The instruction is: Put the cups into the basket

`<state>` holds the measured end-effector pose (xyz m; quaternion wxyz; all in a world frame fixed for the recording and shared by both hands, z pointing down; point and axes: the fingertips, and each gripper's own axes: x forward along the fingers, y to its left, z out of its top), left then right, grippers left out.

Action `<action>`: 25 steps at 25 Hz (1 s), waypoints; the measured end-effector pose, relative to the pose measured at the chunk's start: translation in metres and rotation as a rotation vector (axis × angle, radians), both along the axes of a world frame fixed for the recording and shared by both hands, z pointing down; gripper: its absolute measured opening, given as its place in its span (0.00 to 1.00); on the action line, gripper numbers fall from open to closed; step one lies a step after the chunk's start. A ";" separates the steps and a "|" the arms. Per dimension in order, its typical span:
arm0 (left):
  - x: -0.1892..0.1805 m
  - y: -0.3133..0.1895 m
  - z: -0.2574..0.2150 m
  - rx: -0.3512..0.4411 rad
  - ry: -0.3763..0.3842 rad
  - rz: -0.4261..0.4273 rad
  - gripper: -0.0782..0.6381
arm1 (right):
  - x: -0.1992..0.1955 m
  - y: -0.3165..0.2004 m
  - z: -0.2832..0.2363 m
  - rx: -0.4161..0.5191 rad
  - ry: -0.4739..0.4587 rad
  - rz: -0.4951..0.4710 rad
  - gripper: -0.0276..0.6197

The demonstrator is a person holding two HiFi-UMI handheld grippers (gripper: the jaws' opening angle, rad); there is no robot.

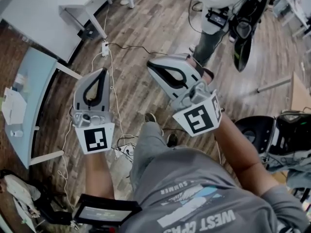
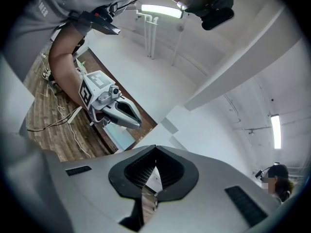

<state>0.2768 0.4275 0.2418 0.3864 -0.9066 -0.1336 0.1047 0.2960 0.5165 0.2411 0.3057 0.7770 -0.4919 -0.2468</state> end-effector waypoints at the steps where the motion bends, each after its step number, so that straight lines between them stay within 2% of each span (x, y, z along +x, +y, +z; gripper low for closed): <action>1: 0.006 -0.006 0.002 -0.003 -0.002 -0.005 0.11 | 0.007 -0.006 0.001 -0.003 0.000 -0.004 0.06; 8: 0.062 -0.070 0.016 -0.023 0.005 -0.054 0.11 | 0.073 -0.072 0.009 -0.024 -0.010 -0.044 0.06; 15: 0.106 -0.201 0.003 -0.072 0.020 -0.184 0.11 | 0.125 -0.204 -0.004 -0.078 -0.003 -0.159 0.06; 20: 0.120 -0.280 -0.012 -0.087 0.066 -0.239 0.11 | 0.153 -0.293 -0.025 -0.072 0.046 -0.227 0.06; 25: 0.106 -0.343 -0.023 -0.086 0.102 -0.328 0.11 | 0.148 -0.367 -0.037 -0.082 0.079 -0.314 0.06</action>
